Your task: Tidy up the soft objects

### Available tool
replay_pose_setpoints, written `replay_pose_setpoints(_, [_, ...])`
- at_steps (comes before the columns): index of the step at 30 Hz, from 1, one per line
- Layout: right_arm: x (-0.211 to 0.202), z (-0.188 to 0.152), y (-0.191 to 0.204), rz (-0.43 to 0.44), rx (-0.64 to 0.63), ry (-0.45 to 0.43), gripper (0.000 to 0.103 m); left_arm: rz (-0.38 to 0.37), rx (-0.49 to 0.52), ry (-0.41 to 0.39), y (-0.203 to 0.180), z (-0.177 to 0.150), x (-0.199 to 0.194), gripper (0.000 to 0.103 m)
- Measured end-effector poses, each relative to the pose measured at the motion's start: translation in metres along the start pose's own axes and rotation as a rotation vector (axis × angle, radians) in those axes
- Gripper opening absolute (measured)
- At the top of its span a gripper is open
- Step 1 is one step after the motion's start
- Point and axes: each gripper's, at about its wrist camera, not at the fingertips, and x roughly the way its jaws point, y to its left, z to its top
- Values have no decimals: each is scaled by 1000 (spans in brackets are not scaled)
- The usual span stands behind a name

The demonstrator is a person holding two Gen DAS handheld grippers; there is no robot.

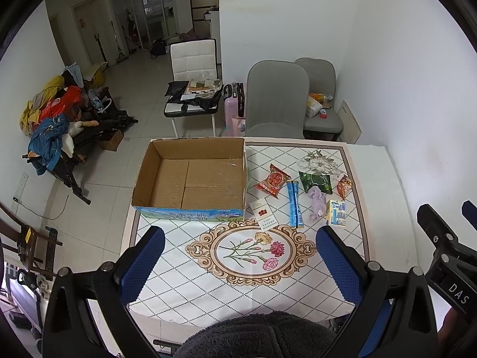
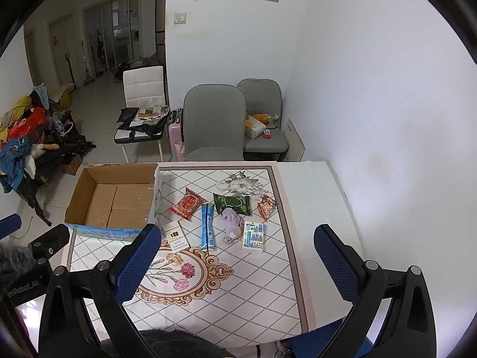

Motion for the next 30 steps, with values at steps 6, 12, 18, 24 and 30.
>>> replay_pose_setpoints(6, [0, 0, 2, 1, -1, 1, 103, -1, -2, 0, 1, 1, 0, 103])
replay_pose_setpoints(12, [0, 0, 5, 2, -3, 4, 103, -1, -3, -1, 3, 0, 1, 103])
replay_pose_setpoints(18, [1, -1, 6, 2, -6, 2, 103, -4, -7, 1, 5, -1, 1, 103])
replay_pose_setpoints(24, [16, 0, 0, 24, 23, 36, 103, -11, 0, 13, 4, 0, 9, 103])
replay_pose_setpoints(30, [81, 3, -57, 2, 171, 131, 103, -49, 32, 62, -21, 26, 63, 103])
